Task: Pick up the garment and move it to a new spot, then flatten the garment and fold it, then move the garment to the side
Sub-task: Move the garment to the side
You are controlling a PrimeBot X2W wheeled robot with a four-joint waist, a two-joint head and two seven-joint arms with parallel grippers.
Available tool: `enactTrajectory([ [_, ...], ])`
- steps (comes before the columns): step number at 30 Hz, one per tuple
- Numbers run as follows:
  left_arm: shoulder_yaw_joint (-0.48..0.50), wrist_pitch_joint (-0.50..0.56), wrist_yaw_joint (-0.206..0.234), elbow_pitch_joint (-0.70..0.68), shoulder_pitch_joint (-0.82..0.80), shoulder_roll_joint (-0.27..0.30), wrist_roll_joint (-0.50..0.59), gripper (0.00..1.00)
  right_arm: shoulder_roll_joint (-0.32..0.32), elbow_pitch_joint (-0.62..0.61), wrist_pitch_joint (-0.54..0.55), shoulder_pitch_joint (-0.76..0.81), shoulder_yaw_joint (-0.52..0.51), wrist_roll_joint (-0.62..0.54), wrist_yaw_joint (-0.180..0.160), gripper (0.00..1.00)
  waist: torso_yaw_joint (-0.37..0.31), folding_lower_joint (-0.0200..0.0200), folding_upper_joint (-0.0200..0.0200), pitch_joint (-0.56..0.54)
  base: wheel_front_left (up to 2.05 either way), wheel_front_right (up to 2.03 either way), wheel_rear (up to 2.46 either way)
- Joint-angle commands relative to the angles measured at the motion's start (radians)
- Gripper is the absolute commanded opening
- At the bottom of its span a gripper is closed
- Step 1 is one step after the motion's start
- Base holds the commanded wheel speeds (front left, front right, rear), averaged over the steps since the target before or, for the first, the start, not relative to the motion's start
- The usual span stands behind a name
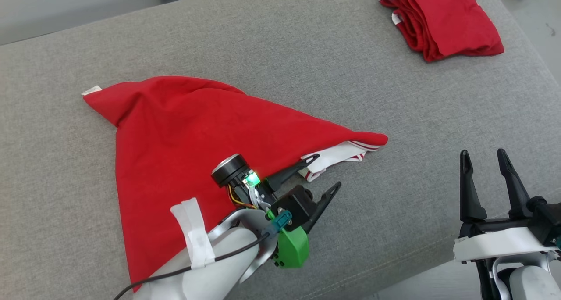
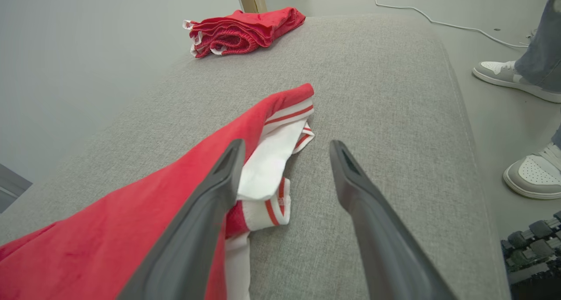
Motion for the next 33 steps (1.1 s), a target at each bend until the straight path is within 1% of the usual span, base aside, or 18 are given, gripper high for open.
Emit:
enactTrajectory([
  [1, 0.002, -0.010, 0.000, 0.019, -0.020, 0.001, 0.004, 1.00, 0.003, 0.002, -0.003, -0.010, -0.002, 0.004, -0.002, 1.00, -0.015, 0.0000, 0.0000, 0.013, 0.00, 0.00, 0.00],
  [5, 0.002, -0.023, -0.004, 0.065, -0.043, -0.005, 0.002, 1.00, 0.009, 0.005, -0.003, -0.015, 0.001, 0.003, -0.002, 1.00, -0.024, 0.0000, 0.0000, 0.013, 0.00, 0.00, 0.00],
  [6, 0.004, -0.025, -0.005, 0.077, -0.047, -0.005, -0.001, 0.86, 0.011, 0.006, -0.003, -0.015, 0.001, 0.003, -0.002, 1.00, -0.025, 0.0000, 0.0000, 0.013, 0.00, 0.00, 0.00],
  [7, 0.003, -0.026, -0.005, 0.088, -0.051, -0.004, -0.002, 0.75, 0.012, 0.006, -0.003, -0.015, 0.000, 0.003, -0.002, 1.00, -0.026, 0.0000, 0.0000, 0.013, 0.00, 0.00, 0.00],
  [8, 0.001, -0.026, -0.005, 0.102, -0.054, -0.003, -0.001, 0.65, 0.013, 0.006, -0.003, -0.016, 0.000, 0.003, -0.002, 1.00, -0.027, 0.0000, 0.0000, 0.012, 0.00, 0.00, 0.00],
  [9, -0.002, -0.027, -0.005, 0.111, -0.056, -0.003, 0.001, 0.60, 0.014, 0.007, -0.003, -0.016, 0.000, 0.003, -0.002, 1.00, -0.027, 0.0000, 0.0000, 0.012, 0.00, 0.00, 0.00],
  [10, -0.003, -0.032, -0.006, 0.120, -0.058, -0.005, 0.000, 0.58, 0.015, 0.007, -0.003, -0.017, 0.000, 0.004, -0.002, 1.00, -0.028, 0.0000, 0.0000, 0.011, 0.00, 0.00, 0.00],
  [12, -0.009, -0.033, -0.008, 0.138, -0.060, -0.007, -0.001, 0.58, 0.015, 0.007, -0.003, -0.017, -0.003, 0.005, -0.002, 1.00, -0.028, 0.0000, 0.0000, 0.011, 0.00, 0.00, 0.00],
  [13, -0.010, -0.033, -0.009, 0.143, -0.062, -0.009, -0.003, 0.54, 0.016, 0.006, -0.003, -0.017, -0.003, 0.005, -0.002, 1.00, -0.028, 0.0000, 0.0000, 0.011, 0.00, 0.00, 0.00],
  [15, -0.011, -0.040, -0.008, 0.156, -0.067, -0.011, -0.005, 0.50, 0.017, 0.006, -0.003, -0.017, -0.003, 0.004, -0.002, 1.00, -0.028, 0.0000, 0.0000, 0.011, 0.00, 0.00, 0.00],
  [18, -0.011, -0.045, -0.001, 0.169, -0.074, -0.015, -0.007, 0.53, 0.018, 0.006, -0.003, -0.018, -0.003, 0.005, -0.002, 1.00, -0.027, 0.0000, 0.0000, 0.013, 0.00, 0.00, 0.00],
  [19, -0.012, -0.048, 0.000, 0.173, -0.075, -0.016, -0.006, 0.53, 0.018, 0.006, -0.003, -0.019, -0.003, 0.004, -0.002, 1.00, -0.028, 0.0000, 0.0000, 0.013, 0.00, 0.00, 0.00],
  [23, -0.014, -0.053, 0.002, 0.188, -0.081, -0.021, -0.011, 0.45, 0.020, 0.007, -0.003, -0.020, -0.004, 0.003, -0.002, 1.00, -0.028, 0.0000, 0.0000, 0.017, 0.00, 0.00, 0.00],
  [25, -0.014, -0.057, 0.002, 0.194, -0.085, -0.023, -0.017, 0.37, 0.020, 0.007, -0.003, -0.020, -0.006, 0.002, -0.002, 1.00, -0.028, 0.0000, 0.0000, 0.017, 0.00, 0.00, 0.00],
  [26, -0.014, -0.059, 0.001, 0.196, -0.085, -0.024, -0.019, 0.32, 0.020, 0.007, -0.003, -0.020, -0.007, 0.002, -0.002, 1.00, -0.028, 0.0000, 0.0000, 0.016, 0.00, 0.00, 0.00],
  [31, -0.017, -0.062, -0.003, 0.200, -0.095, -0.031, -0.023, 0.16, 0.021, 0.009, -0.003, -0.015, -0.012, 0.002, -0.002, 1.00, -0.024, 0.0000, 0.0000, 0.015, 0.00, 0.00, 0.00],
  [33, -0.018, -0.062, -0.002, 0.202, -0.097, -0.031, -0.026, 0.00, 0.021, 0.009, -0.003, -0.017, -0.012, 0.003, -0.002, 1.00, -0.023, 0.0000, 0.0000, 0.015, 0.00, 0.00, 0.00],
])
